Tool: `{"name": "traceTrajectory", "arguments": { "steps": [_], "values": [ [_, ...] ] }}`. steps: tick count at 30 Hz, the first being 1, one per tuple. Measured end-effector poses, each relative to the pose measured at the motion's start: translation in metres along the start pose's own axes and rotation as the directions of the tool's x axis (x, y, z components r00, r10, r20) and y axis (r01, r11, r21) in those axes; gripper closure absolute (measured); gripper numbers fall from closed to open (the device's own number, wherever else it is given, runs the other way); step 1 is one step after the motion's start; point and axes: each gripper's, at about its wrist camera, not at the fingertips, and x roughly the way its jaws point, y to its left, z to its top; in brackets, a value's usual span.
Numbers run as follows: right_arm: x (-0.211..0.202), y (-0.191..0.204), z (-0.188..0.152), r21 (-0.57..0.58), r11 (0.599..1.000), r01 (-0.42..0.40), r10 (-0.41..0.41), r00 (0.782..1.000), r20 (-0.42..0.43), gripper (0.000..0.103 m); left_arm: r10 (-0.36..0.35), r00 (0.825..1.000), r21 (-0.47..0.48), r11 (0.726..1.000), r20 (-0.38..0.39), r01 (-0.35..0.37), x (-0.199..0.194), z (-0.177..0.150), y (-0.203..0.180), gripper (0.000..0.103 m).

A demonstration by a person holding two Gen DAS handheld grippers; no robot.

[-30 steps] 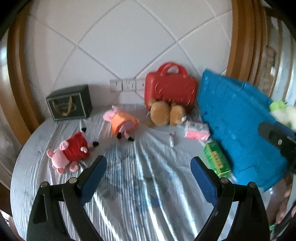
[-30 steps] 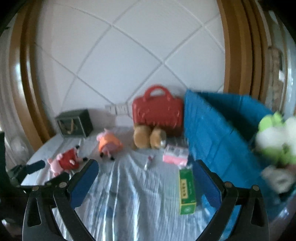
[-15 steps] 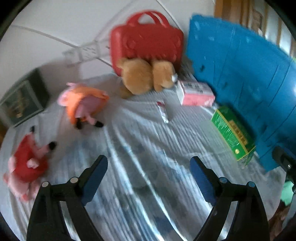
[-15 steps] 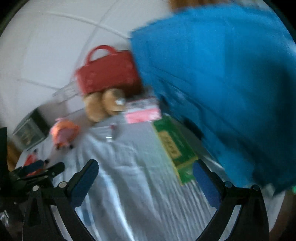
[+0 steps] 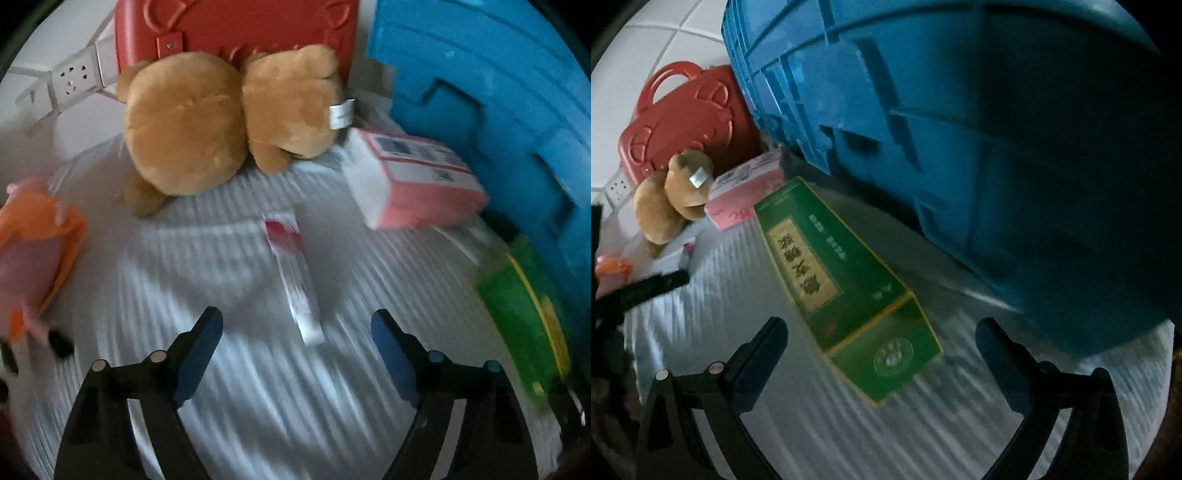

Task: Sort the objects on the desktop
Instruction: 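Grasp the ointment tube with the left tool while the right tool grasps the green medicine box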

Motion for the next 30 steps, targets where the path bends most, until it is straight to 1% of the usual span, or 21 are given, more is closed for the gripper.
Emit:
{"name": "traceTrajectory", "arguments": {
  "steps": [1,2,4,6,7,8,10,13,14,15,16,18,22,24,25,26,27,29,30],
  "values": [
    [0.003,0.001,0.003,-0.009,1.000,0.001,-0.001,1.000,0.000,0.000,0.004,1.000,0.000,1.000,-0.002,-0.004,0.005,0.003,0.000,0.022],
    [0.008,0.002,0.005,-0.018,1.000,0.005,-0.005,1.000,0.001,0.000,0.022,1.000,0.009,1.000,0.014,-0.023,0.007,0.006,-0.001,0.024],
    [0.017,0.005,0.010,-0.022,1.000,0.005,-0.005,1.000,-0.003,0.000,0.055,0.998,0.033,0.998,0.017,-0.056,0.012,0.010,-0.005,0.030],
    [0.026,0.007,0.013,-0.011,1.000,-0.003,0.003,1.000,-0.006,0.000,0.056,0.998,0.037,0.998,0.031,-0.057,0.009,0.006,-0.005,0.036],
    [0.028,0.008,0.013,0.001,1.000,-0.001,0.001,1.000,0.008,0.000,0.056,0.998,0.035,0.998,0.039,-0.057,0.007,0.003,-0.005,0.045],
    [0.029,0.009,0.013,0.007,1.000,-0.002,0.002,1.000,0.022,0.000,0.055,0.998,0.035,0.998,0.043,-0.056,0.005,0.002,-0.004,0.052],
    [0.030,0.010,0.013,0.018,1.000,0.002,-0.003,1.000,0.029,0.000,0.043,0.998,0.033,0.998,0.043,-0.045,-0.001,-0.003,-0.003,0.085],
    [0.032,0.012,0.013,0.042,0.999,-0.026,0.024,0.999,0.028,0.000,0.029,0.999,0.026,0.999,0.037,-0.030,-0.007,-0.011,-0.003,0.086],
    [0.033,0.017,0.013,0.021,0.999,-0.027,0.026,0.999,0.018,0.006,0.028,0.999,0.027,0.999,0.035,-0.029,-0.008,-0.014,-0.003,0.086],
    [0.035,0.024,0.011,-0.006,1.000,-0.030,0.030,1.000,0.004,0.019,0.029,0.999,0.028,0.999,0.029,-0.030,-0.011,-0.017,-0.003,0.086],
    [0.035,0.032,0.008,-0.030,0.999,-0.035,0.035,0.999,-0.005,0.028,0.025,0.999,0.029,0.999,0.020,-0.026,-0.014,-0.022,-0.004,0.086],
    [0.036,0.047,0.005,-0.069,0.997,-0.046,0.045,0.999,-0.013,0.038,0.021,1.000,0.024,0.999,0.013,-0.022,-0.020,-0.029,-0.002,0.086],
    [0.042,0.066,0.007,-0.095,0.992,-0.086,0.082,0.996,-0.042,0.039,0.019,1.000,0.018,1.000,0.016,-0.020,-0.025,-0.038,0.001,0.086],
    [0.048,0.070,0.010,-0.105,0.991,-0.083,0.078,0.996,-0.052,0.035,0.015,1.000,0.008,1.000,0.014,-0.015,-0.026,-0.040,0.002,0.086],
    [0.050,0.073,0.012,-0.110,0.990,-0.088,0.083,0.995,-0.050,0.035,0.014,1.000,0.004,1.000,0.010,-0.014,-0.028,-0.041,0.002,0.086],
    [0.052,0.075,0.013,-0.118,0.988,-0.096,0.090,0.995,-0.052,0.038,0.015,1.000,0.002,1.000,0.007,-0.015,-0.029,-0.042,0.002,0.086],
    [0.053,0.078,0.015,-0.133,0.986,-0.099,0.092,0.994,-0.055,0.049,0.017,1.000,0.002,1.000,0.003,-0.017,-0.030,-0.043,0.001,0.086],
    [0.048,0.081,0.015,-0.151,0.981,-0.118,0.110,0.992,-0.061,0.049,0.045,0.999,0.011,0.999,0.009,-0.045,-0.032,-0.042,0.002,0.086],
    [0.041,0.083,0.014,-0.161,0.979,-0.124,0.117,0.992,-0.048,0.049,0.060,0.998,0.015,0.998,0.018,-0.060,-0.039,-0.045,0.003,0.086]
  ]
}}
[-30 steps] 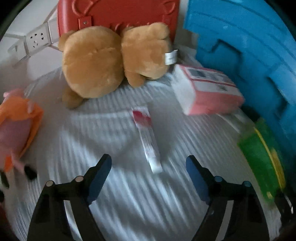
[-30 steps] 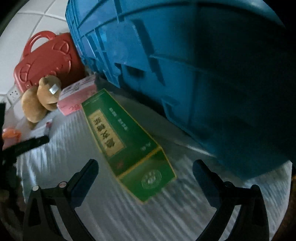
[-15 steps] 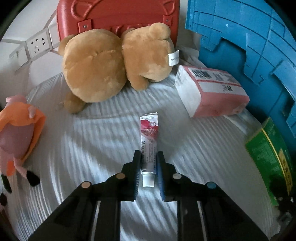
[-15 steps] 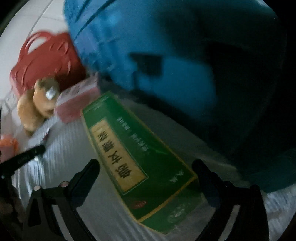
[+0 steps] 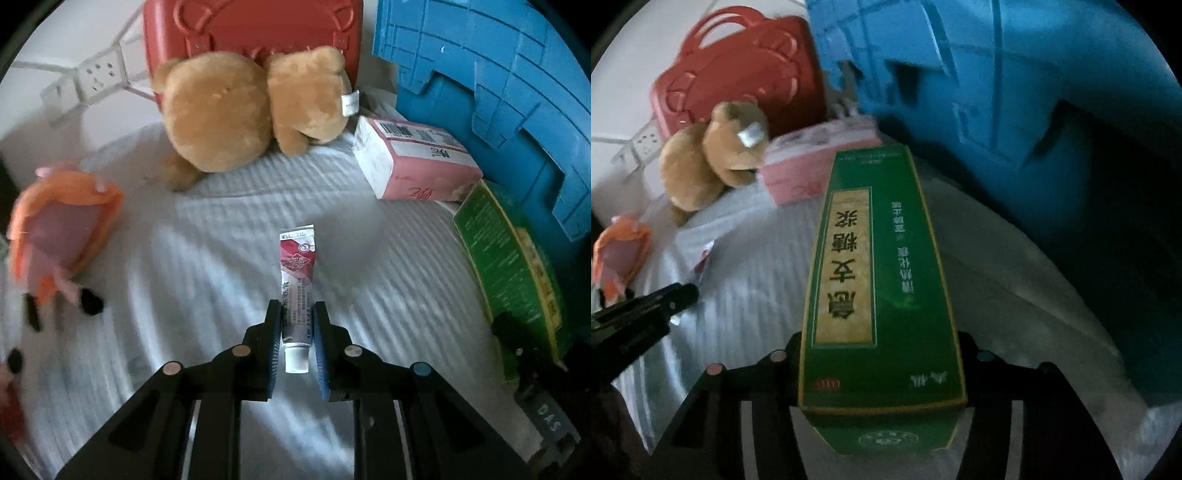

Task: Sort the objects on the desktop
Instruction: 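Grasp the ointment tube with the left tool while the right tool grasps the green medicine box, then carry the tube with the left tool while the right tool carries the medicine box to the crate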

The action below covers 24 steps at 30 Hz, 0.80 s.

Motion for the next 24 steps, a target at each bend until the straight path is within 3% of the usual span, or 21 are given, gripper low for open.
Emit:
{"name": "traceTrajectory", "arguments": {
  "steps": [9,14,21,24],
  "values": [
    [-0.101,0.044,-0.006,-0.142,0.989,-0.049,0.070,0.987,0.145,0.049,0.017,0.990,-0.035,0.999,0.139,-0.013,-0.108,-0.012,0.008,0.086],
    [-0.173,0.059,-0.001,-0.183,0.981,-0.064,0.106,0.967,0.233,0.049,0.020,0.970,-0.051,0.999,0.241,-0.008,-0.182,-0.016,0.014,0.086],
    [-0.275,0.066,0.003,-0.212,0.976,-0.046,0.123,0.922,0.367,0.049,0.018,0.939,-0.030,1.000,0.343,-0.008,-0.275,-0.033,0.007,0.086],
    [-0.318,0.058,0.002,-0.206,0.978,-0.040,0.124,0.902,0.414,0.049,-0.009,0.918,-0.005,1.000,0.396,0.013,-0.314,-0.032,-0.008,0.086]
  ]
}}
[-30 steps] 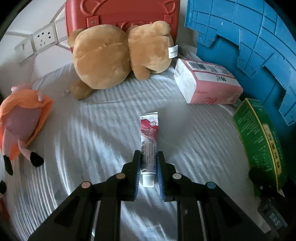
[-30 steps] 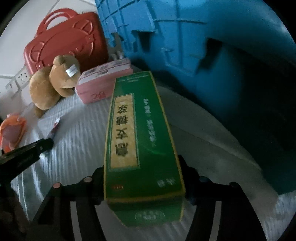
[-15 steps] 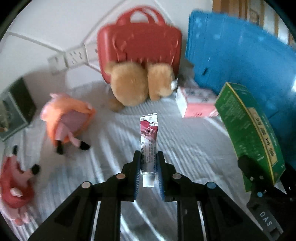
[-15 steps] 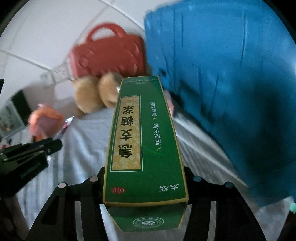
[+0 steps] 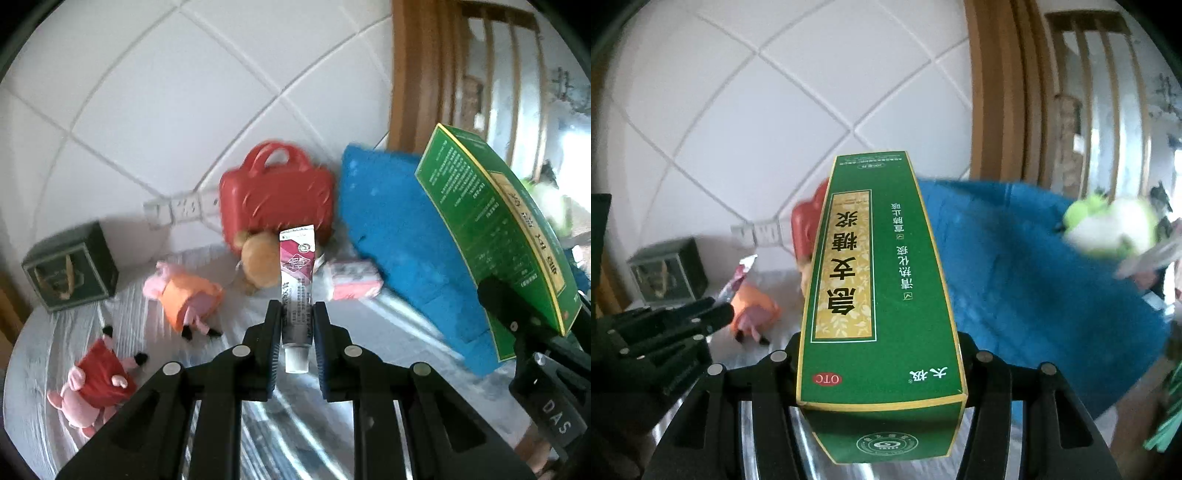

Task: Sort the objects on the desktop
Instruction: 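Carry the tube with the left tool while the right tool carries the medicine box to the crate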

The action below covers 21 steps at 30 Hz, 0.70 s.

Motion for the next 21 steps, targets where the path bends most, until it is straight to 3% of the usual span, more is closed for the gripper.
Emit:
{"name": "traceTrajectory", "arguments": {
  "steps": [4,10,14,17,21],
  "values": [
    [-0.042,-0.018,0.027,0.007,1.000,0.009,-0.009,0.996,0.083,0.049,-0.030,0.996,0.024,0.999,0.079,0.028,-0.036,0.023,-0.033,0.086],
    [-0.083,-0.101,0.061,0.033,0.999,0.015,-0.021,0.981,0.194,0.049,-0.067,0.982,0.057,0.997,0.178,0.058,-0.058,0.052,-0.119,0.086],
    [-0.078,-0.175,0.072,0.002,1.000,0.022,-0.022,0.976,0.217,0.049,-0.082,0.970,0.031,0.997,0.229,0.077,-0.054,0.067,-0.193,0.086],
    [-0.066,-0.238,0.078,-0.031,0.999,0.011,-0.005,0.981,0.196,0.049,-0.081,0.970,0.032,0.997,0.229,0.076,-0.044,0.080,-0.255,0.086],
    [-0.051,-0.295,0.086,-0.086,0.996,0.011,0.004,0.984,0.180,0.049,-0.047,0.976,0.031,0.999,0.213,0.041,-0.025,0.091,-0.320,0.086]
  ]
}}
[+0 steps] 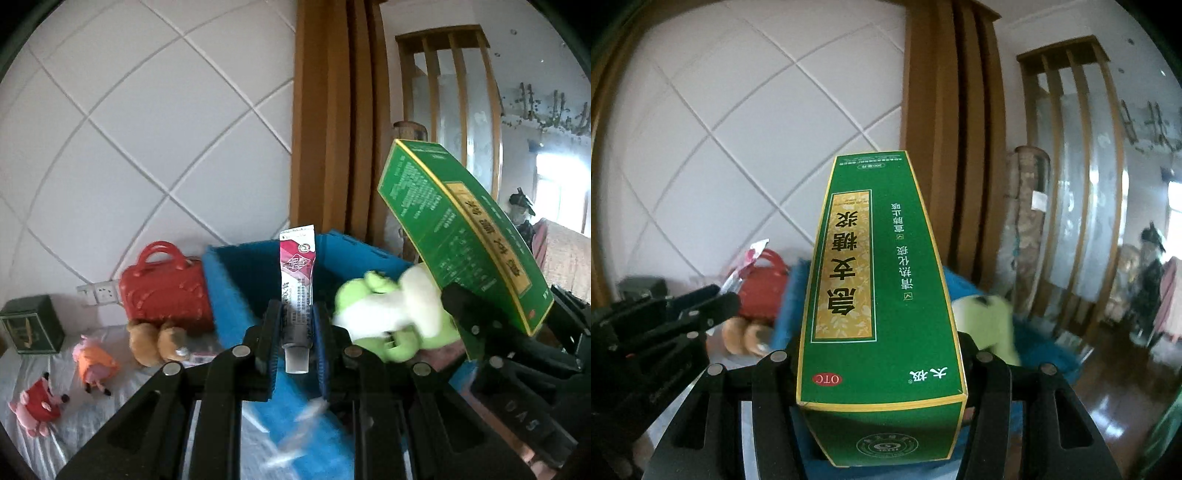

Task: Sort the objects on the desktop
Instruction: 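Carry the tube with the left tool while the right tool carries the medicine box to the crate, then open both tools to drop the tube and medicine box into the crate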

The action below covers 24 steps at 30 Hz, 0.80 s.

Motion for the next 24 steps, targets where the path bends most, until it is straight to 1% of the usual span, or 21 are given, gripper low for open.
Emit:
{"name": "traceTrajectory", "arguments": {
  "steps": [1,3,5,8,11,13,14,15,16,18,19,20,21,22,23,24],
  "values": [
    [0.006,-0.009,-0.002,-0.010,1.000,-0.003,0.003,1.000,-0.008,0.049,0.015,1.000,0.017,1.000,-0.017,-0.014,0.010,0.000,-0.017,0.086],
    [0.017,-0.027,-0.007,-0.016,1.000,-0.022,0.021,0.999,-0.023,0.049,0.041,0.998,0.033,0.999,-0.046,-0.040,0.024,-0.002,-0.036,0.086],
    [0.031,-0.041,-0.012,-0.013,0.998,-0.054,0.054,0.997,-0.049,0.049,0.065,0.995,0.036,0.997,-0.076,-0.062,0.036,-0.005,-0.047,0.086],
    [0.053,-0.052,-0.022,-0.017,0.994,-0.105,0.103,0.991,-0.091,0.049,0.105,0.988,0.043,0.994,-0.116,-0.101,0.051,-0.011,-0.054,0.086],
    [0.068,-0.061,-0.029,-0.023,0.991,-0.132,0.128,0.983,-0.130,0.049,0.141,0.979,0.061,0.989,-0.150,-0.133,0.063,-0.015,-0.059,0.086],
    [0.077,-0.064,-0.036,-0.024,0.990,-0.140,0.135,0.979,-0.154,0.048,0.159,0.974,0.051,0.987,-0.163,-0.153,0.068,-0.015,-0.057,0.086],
    [0.083,-0.065,-0.039,-0.027,0.990,-0.140,0.134,0.976,-0.172,0.047,0.161,0.972,0.045,0.987,-0.171,-0.155,0.069,-0.015,-0.058,0.086],
    [0.084,-0.065,-0.041,-0.027,0.990,-0.136,0.129,0.976,-0.176,0.042,0.157,0.971,0.034,0.988,-0.180,-0.154,0.070,-0.015,-0.059,0.085],
    [0.085,-0.065,-0.044,-0.027,0.991,-0.131,0.124,0.977,-0.176,0.038,0.162,0.968,0.024,0.987,-0.189,-0.161,0.071,-0.016,-0.057,0.078],
    [0.087,-0.067,-0.046,-0.036,0.991,-0.132,0.125,0.978,-0.168,0.023,0.181,0.965,0.019,0.983,-0.191,-0.181,0.071,-0.018,-0.056,0.066],
    [0.085,-0.065,-0.047,-0.044,0.992,-0.118,0.109,0.980,-0.165,0.020,0.197,0.961,0.017,0.980,-0.192,-0.198,0.071,-0.019,-0.055,0.061],
    [0.085,-0.066,-0.048,-0.050,0.994,-0.097,0.088,0.983,-0.161,0.012,0.202,0.960,0.013,0.979,-0.195,-0.204,0.071,-0.020,-0.052,0.059],
    [0.089,-0.072,-0.048,-0.047,0.995,-0.089,0.080,0.983,-0.162,0.004,0.203,0.959,0.004,0.978,-0.197,-0.206,0.070,-0.020,-0.051,0.052],
    [0.089,-0.074,-0.049,-0.038,0.996,-0.084,0.076,0.983,-0.165,0.001,0.204,0.959,-0.008,0.978,-0.198,-0.210,0.069,-0.021,-0.048,0.042],
    [0.090,-0.078,-0.049,-0.024,0.996,-0.087,0.082,0.982,-0.169,0.000,0.207,0.958,-0.010,0.977,-0.197,-0.213,0.067,-0.021,-0.047,0.036],
    [0.090,-0.080,-0.048,-0.011,0.995,-0.097,0.094,0.980,-0.174,0.000,0.216,0.958,-0.011,0.975,-0.190,-0.222,0.064,-0.021,-0.046,0.026]
  ]
}}
